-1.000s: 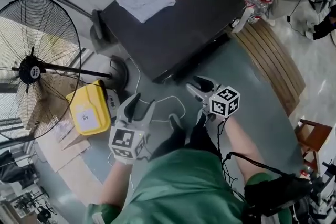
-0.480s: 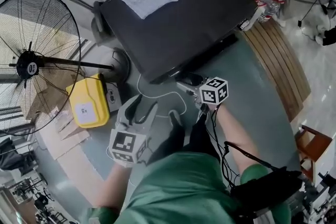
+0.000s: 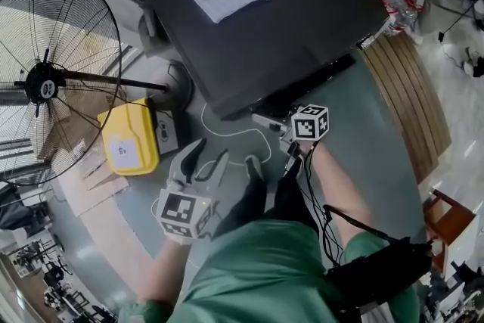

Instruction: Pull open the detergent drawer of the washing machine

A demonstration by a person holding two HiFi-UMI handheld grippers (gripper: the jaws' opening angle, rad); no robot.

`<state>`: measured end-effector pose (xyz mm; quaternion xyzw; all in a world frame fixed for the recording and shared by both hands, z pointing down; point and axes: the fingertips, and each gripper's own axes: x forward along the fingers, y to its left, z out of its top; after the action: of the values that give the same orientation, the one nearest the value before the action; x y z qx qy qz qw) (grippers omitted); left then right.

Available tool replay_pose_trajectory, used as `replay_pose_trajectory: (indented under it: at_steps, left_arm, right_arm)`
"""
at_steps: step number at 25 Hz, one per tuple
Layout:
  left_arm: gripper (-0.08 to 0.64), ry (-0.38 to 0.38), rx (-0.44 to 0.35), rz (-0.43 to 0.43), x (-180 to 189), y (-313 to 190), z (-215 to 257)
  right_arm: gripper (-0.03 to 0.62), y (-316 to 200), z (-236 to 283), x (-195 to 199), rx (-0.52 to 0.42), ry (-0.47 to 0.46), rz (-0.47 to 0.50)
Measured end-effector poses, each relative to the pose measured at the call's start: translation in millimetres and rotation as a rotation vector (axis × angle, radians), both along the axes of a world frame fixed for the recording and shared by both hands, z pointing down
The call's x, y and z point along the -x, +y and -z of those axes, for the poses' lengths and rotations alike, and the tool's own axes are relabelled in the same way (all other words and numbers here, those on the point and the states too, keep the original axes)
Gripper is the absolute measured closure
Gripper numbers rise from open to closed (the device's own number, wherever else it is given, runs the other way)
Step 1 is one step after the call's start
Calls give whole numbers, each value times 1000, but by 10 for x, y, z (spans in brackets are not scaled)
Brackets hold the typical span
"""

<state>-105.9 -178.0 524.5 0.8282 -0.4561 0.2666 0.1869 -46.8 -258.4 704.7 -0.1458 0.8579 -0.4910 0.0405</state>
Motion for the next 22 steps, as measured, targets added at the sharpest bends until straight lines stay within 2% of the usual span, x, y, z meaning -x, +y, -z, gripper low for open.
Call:
replay_pose_trajectory:
  at_steps: [6, 11, 20, 22]
  left_arm:
    - [350, -3, 19, 19, 90, 20, -62]
    - [348, 0, 33, 23, 95, 42, -116]
    - [351, -11, 51, 6, 19, 289, -177]
    - [351, -19, 59, 10, 41, 394, -177]
  right_arm:
    - [284, -69, 43, 19, 19, -90, 26]
    - [287, -101, 41, 37, 40, -120, -10]
    - [287, -91, 46, -9, 4, -146, -81]
    - [307, -57, 43, -24, 3, -169, -88]
